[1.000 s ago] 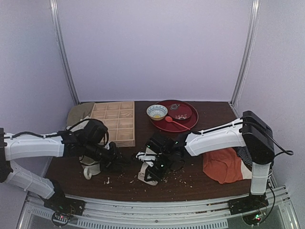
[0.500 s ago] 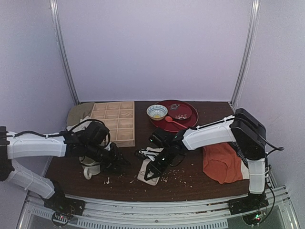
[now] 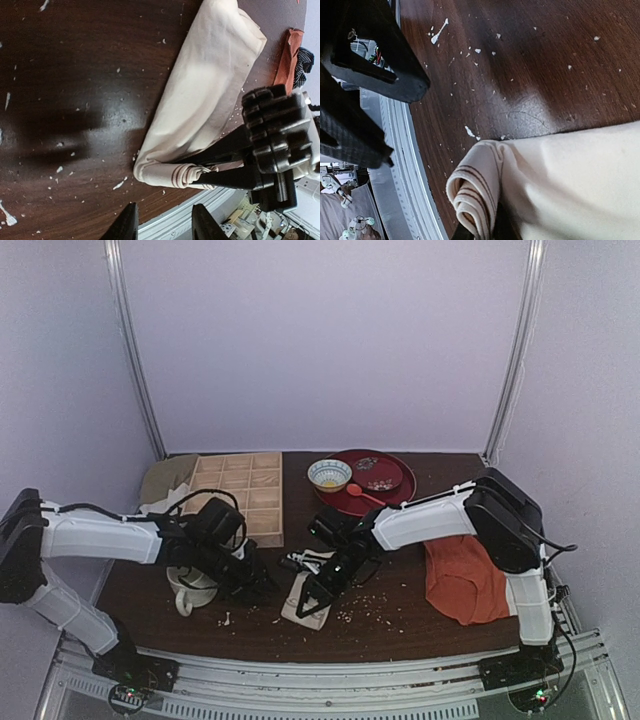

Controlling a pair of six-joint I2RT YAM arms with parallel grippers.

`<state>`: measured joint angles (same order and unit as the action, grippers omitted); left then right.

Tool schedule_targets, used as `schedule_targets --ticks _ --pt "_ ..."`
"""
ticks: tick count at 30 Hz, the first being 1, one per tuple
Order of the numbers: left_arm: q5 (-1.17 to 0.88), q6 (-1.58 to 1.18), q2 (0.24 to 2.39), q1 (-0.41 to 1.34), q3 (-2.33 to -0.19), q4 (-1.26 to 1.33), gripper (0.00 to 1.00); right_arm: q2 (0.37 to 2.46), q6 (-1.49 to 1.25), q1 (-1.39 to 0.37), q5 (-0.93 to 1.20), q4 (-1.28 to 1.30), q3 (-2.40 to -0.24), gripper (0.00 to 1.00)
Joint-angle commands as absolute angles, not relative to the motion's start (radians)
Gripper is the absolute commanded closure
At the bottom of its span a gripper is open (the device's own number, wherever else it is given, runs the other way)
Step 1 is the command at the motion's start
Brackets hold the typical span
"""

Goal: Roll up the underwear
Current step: Roll the underwear at the center of the board.

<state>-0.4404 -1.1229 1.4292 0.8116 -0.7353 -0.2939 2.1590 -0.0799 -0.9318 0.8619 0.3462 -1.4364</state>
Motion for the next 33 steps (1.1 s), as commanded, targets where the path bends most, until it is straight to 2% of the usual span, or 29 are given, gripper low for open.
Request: schedule_targets --ticks 1,15,22,27,33 --pt "-0.431 -1.000 1.473 0.818 -0.744 -0.157 0.47 2.201 -0.082 -0.919 0.865 0.389 -1.448 1.00" --pt "-0.495 -0.839 1.543 0.824 -0.563 0.277 0.45 2.241 -0.075 -0.898 0.917 0.420 -1.497 1.00" --pt "-0.559 -0.850 1.620 0.824 -0.460 0.565 0.47 2.254 -0.069 -0.890 0.925 0.437 -1.520 1.00" --pt "-0.588 -0.873 1.673 0.824 -0.432 0.691 0.50 2.264 -0.069 -0.887 0.921 0.446 -1.529 1.00" --pt "-0.561 -0.892 1.642 0.811 -0.384 0.746 0.46 2.267 -0.070 -0.884 0.920 0.446 -1.528 1.00"
